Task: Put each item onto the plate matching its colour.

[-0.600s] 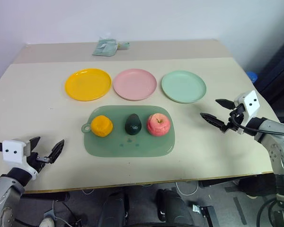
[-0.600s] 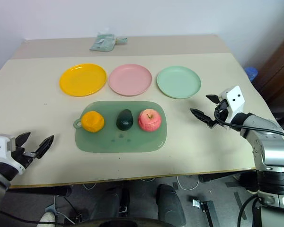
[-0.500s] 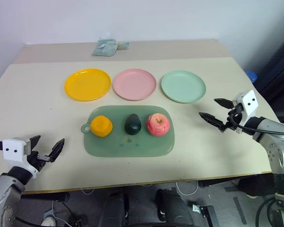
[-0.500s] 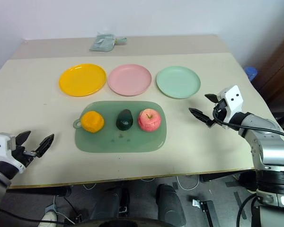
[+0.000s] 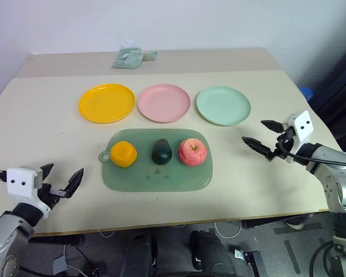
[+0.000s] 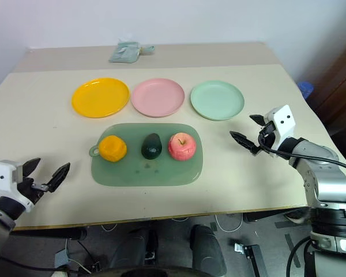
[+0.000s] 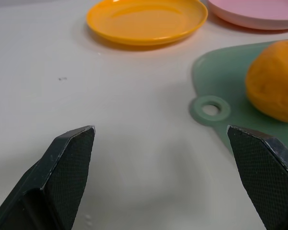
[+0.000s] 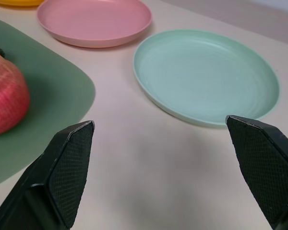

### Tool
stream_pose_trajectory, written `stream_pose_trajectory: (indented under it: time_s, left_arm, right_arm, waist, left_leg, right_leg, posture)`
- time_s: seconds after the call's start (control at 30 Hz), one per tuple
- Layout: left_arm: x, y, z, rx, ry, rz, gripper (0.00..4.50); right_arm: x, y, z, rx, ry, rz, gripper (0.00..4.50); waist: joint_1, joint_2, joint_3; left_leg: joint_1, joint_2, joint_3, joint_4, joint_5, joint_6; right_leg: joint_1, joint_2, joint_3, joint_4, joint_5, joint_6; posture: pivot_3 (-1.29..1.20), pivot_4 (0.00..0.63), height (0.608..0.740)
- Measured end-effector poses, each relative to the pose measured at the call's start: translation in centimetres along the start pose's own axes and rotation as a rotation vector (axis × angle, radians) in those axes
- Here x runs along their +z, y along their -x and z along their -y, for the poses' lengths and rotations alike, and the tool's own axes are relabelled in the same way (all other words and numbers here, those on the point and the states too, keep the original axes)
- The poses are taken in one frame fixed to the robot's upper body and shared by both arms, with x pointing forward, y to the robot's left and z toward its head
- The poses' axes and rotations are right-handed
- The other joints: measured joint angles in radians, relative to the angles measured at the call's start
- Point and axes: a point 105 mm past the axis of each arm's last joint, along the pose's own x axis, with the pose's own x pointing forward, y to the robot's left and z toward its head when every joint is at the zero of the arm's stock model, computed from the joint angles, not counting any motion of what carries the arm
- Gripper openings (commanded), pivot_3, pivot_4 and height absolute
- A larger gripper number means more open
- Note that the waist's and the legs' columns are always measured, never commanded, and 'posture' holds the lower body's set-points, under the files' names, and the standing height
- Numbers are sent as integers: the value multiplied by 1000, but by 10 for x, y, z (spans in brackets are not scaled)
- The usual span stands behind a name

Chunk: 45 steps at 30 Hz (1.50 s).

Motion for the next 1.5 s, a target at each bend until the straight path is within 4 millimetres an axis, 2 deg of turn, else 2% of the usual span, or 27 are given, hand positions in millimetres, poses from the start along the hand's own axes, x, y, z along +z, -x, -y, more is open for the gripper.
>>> stream_pose_trajectory:
  time_s: [0.13,0.33,0.47,0.63,0.77,0.9,1.17,1.4,1.5]
  left_arm:
    - [3,-6,10,-57,2,-9,4494]
    - [19,-26,29,-211,-27,15,4494]
    - [31,-42,30,-270,-74,37,4494]
    - [29,-59,43,-399,-76,8,4494]
    - [27,-69,52,-477,-78,-13,4494]
    - [30,-77,61,-539,-94,-15,4494]
    - [28,-93,77,-587,-151,-56,4494]
    - [21,-96,84,-607,-149,-115,4494]
    - [23,-98,85,-602,-147,-122,3614]
  right_arm:
    - [6,-1,1,4,1,24,4483]
    - [20,-1,-21,120,-31,64,4483]
    - [35,-5,-50,207,-14,109,4483]
    - [45,-4,-86,320,-28,128,4483]
    - [47,1,-113,407,-35,120,4483]
    - [47,3,-132,445,-47,120,4483]
    - [44,-2,-141,419,-95,135,4483]
    - [44,-6,-148,417,-111,142,4483]
    - [44,-7,-150,419,-118,142,4500]
  waist:
    - [0,0,0]
    - [1,0,0]
    - [0,0,0]
    - [0,0,0]
    - [3,0,0]
    - [1,0,0]
    - [2,0,0]
    - [1,0,0]
    - [2,0,0]
  left_leg:
    - [0,0,0,0,0,0]
    - [0,0,-1,0,0,0]
    - [0,0,0,0,0,0]
    - [0,0,0,0,0,0]
    - [0,0,0,0,0,0]
    - [0,0,0,0,0,0]
    - [0,-1,0,0,0,0]
    - [0,0,-1,0,0,0]
    - [0,0,-1,1,0,0]
  right_leg:
    - [0,1,0,0,0,0]
    - [0,1,0,0,0,0]
    - [0,1,0,1,0,0]
    - [0,1,0,1,0,0]
    - [0,1,0,1,0,0]
    - [0,1,0,1,0,0]
    - [0,1,0,1,0,0]
    - [0,2,0,1,0,0]
    - [0,1,0,1,0,0]
  posture:
    - [0,150,740]
    - [0,150,740]
    - [0,150,740]
    - [0,150,740]
    - [0,150,740]
    - [0,150,740]
    - [0,150,740]
    - [0,150,740]
    - [0,150,740]
